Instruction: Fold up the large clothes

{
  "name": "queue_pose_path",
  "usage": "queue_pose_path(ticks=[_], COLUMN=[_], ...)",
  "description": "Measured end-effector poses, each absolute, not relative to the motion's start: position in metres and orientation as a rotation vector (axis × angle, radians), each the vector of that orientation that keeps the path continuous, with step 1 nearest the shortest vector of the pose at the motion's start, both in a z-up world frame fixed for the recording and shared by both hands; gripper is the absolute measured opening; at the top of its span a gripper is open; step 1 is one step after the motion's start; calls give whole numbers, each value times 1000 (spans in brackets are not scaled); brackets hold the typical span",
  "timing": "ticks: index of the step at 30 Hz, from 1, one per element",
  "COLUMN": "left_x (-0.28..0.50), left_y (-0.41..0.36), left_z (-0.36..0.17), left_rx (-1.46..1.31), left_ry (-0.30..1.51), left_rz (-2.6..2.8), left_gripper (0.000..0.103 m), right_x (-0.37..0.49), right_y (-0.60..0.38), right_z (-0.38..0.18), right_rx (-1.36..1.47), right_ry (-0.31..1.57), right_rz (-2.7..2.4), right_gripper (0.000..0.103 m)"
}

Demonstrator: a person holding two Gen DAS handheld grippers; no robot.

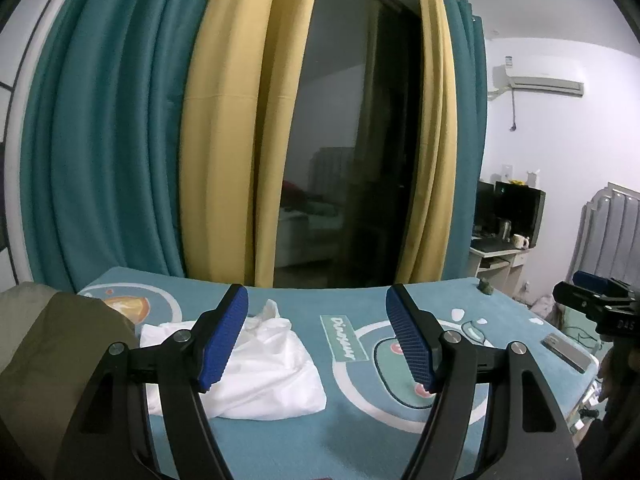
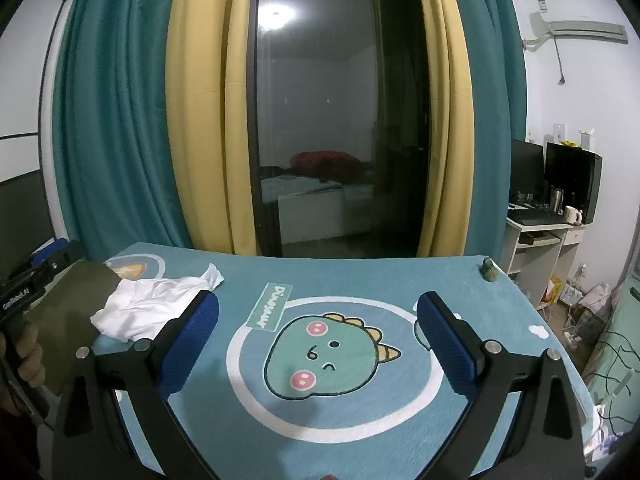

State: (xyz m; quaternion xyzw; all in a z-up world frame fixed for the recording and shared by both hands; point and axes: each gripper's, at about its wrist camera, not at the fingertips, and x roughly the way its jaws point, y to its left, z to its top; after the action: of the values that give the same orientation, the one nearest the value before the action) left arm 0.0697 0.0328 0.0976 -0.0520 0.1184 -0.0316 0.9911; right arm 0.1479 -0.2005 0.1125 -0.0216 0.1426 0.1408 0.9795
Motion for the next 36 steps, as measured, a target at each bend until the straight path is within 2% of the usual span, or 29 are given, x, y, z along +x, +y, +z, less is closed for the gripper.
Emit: queue_pose_path(ticks=[36], left_x=[72], left_y=[14], left_z=[91], left_rx=[-55], left_ry=[284], left_rz=[-54], left_gripper=[75], right_x=[158], right_y=[-209], right_z=[101], right_rx=[-56], right_ry=[290], right_rz=[282], right_gripper=[99])
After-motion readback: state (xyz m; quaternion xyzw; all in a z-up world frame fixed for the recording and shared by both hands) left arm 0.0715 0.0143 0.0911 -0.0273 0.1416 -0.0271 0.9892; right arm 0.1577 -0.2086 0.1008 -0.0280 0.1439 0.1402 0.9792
